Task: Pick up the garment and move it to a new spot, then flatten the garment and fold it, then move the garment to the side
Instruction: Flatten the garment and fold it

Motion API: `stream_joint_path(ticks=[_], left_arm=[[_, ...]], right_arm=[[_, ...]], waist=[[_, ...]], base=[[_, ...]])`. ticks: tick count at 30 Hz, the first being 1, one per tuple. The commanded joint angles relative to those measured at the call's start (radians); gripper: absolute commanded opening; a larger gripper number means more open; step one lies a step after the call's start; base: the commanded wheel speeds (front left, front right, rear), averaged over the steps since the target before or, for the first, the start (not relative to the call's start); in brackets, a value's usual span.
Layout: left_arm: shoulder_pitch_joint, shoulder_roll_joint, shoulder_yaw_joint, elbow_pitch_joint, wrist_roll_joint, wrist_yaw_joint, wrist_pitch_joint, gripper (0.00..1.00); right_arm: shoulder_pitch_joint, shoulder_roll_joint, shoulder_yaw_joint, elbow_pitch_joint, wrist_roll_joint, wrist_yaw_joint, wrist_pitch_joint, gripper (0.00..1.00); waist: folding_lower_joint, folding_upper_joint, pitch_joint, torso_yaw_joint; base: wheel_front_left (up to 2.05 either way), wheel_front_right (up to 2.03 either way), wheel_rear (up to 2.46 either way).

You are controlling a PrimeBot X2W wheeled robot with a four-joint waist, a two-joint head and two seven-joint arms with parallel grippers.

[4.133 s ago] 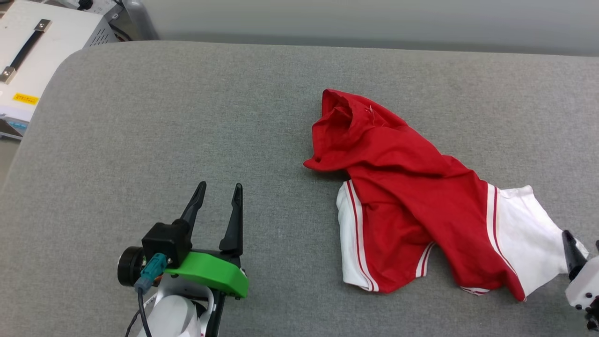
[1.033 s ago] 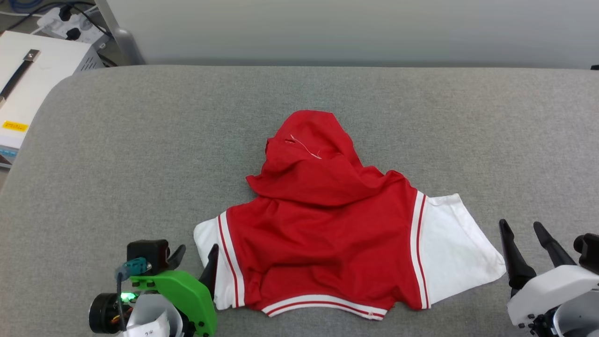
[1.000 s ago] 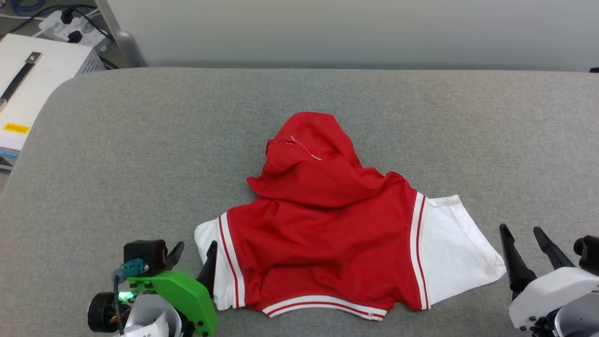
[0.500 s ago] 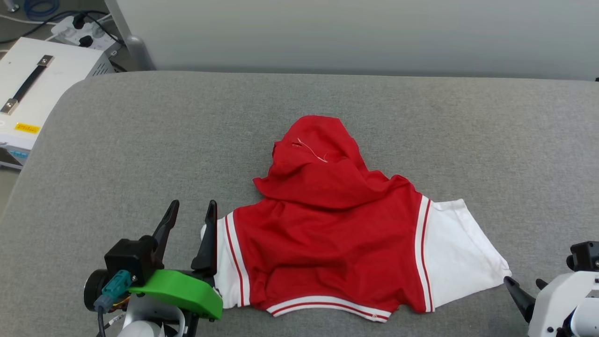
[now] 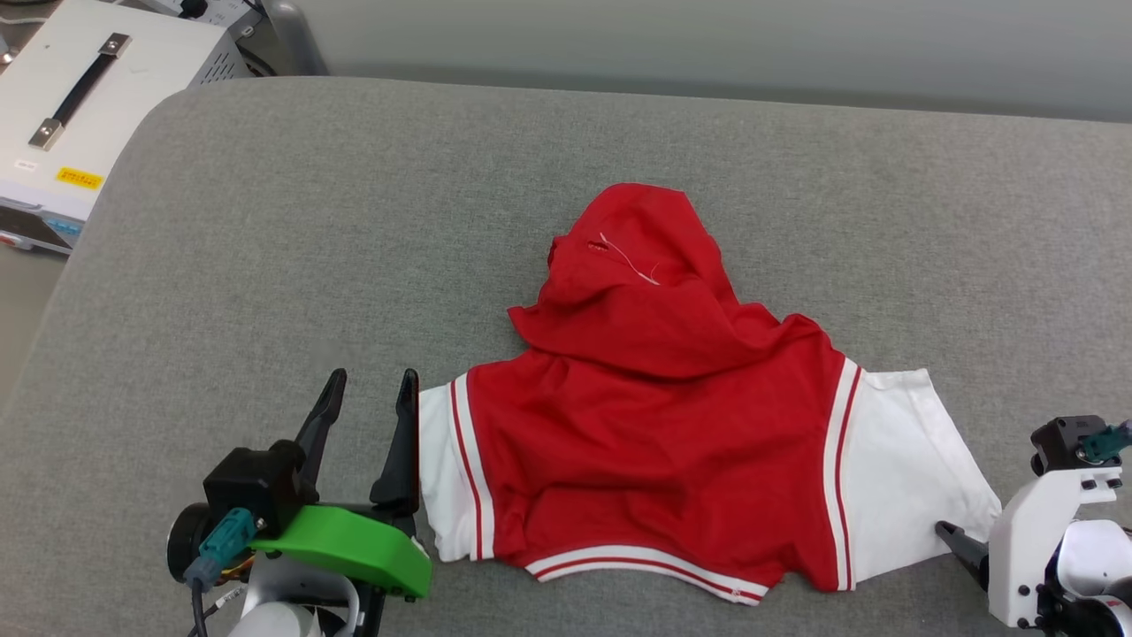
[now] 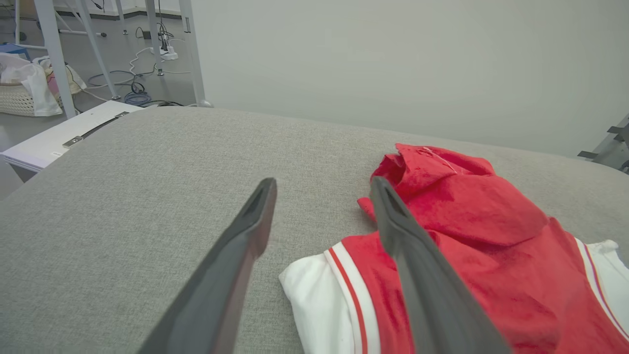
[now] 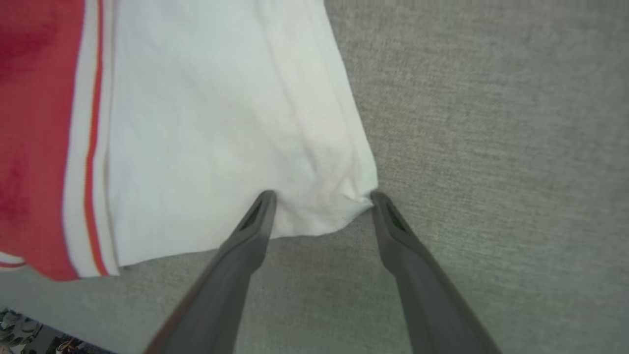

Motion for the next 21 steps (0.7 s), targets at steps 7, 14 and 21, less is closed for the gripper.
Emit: stream_joint_path(ticks=[7, 14, 21], left_arm=[[-0.018, 0.006, -0.008, 0.035, -0.008, -0.005, 0.016, 1.0], [0.006, 0.059, -0.022, 0.058, -0.055, -0.026, 0.149, 1.0], [0.029, 0.141, -0.04, 0.04, -0.169, -0.073, 0.392, 1.0]], right_arm=[[-0.024, 0.026, 0.033, 0.046, 0.012, 0.001, 0.001, 0.0], [0.0, 0.038, -0.091, -0.041, -0.018, 0.001, -0.036, 0.0], [0.054, 0.07, -0.193, -0.17, -0.064, 0.001, -0.017, 0.0]], waist=[[0.0001, 0.0, -0.013, 0.002], [0.0001, 0.0, -0.063, -0.009], [0.0001, 0.0, -0.065, -0.047]], base=[[0.0, 0.0, 0.0], [0.0, 0.0, 0.0], [0.0, 0.0, 0.0]])
